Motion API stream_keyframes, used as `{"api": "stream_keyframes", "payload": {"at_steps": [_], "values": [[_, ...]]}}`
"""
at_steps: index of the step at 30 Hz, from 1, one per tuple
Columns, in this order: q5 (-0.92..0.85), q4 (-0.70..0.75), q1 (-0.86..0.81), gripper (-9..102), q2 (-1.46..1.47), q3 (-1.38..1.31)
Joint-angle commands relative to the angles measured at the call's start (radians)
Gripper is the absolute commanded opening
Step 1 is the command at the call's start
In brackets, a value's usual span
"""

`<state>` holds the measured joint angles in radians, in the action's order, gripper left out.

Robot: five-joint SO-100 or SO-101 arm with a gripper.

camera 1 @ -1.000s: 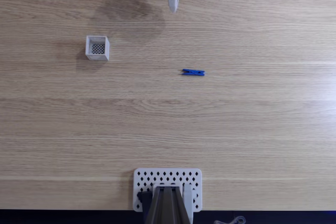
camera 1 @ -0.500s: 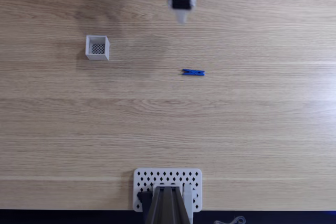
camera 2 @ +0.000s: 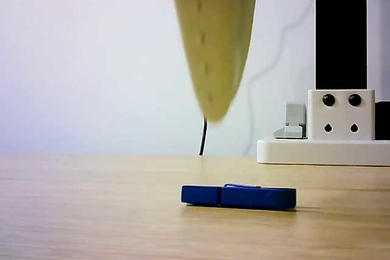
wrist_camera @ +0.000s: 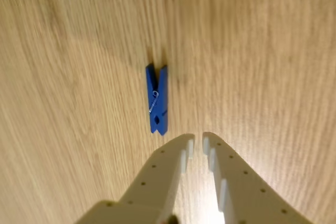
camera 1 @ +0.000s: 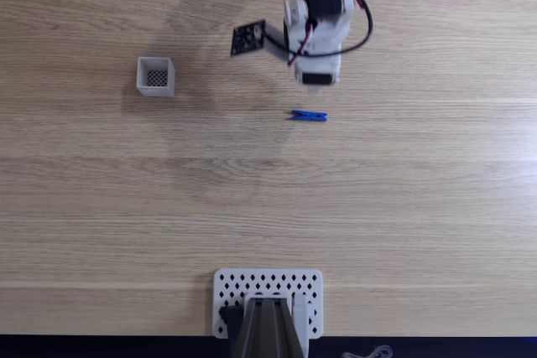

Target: Grasp a peg and put it in the crate.

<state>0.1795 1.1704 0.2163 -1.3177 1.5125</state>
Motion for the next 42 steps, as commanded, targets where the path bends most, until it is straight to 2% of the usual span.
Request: {"api": "stream_keyframes", "payload": {"at_steps": [1,5,11,19,24,29,32,37,42], "values": [[0.014,0.029,-0.015,0,0.046,-0.209],[0.014,0.058,-0.02,3,0.11,-0.291],[0.008,0.083,-0.025,14,0.183,-0.362],[0.0,0.072,-0.043,15,0.262,-0.38],[-0.003,0.071,-0.044,13,0.302,-0.376],[-0.002,0.083,-0.031,-3,0.296,-0.365],[-0.005,0.086,-0.031,1,0.287,-0.36],[-0.144,0.043,-0.046,-1,0.143,-0.206],[-0.388,-0.055,-0.091,-1,-0.195,0.101]]}}
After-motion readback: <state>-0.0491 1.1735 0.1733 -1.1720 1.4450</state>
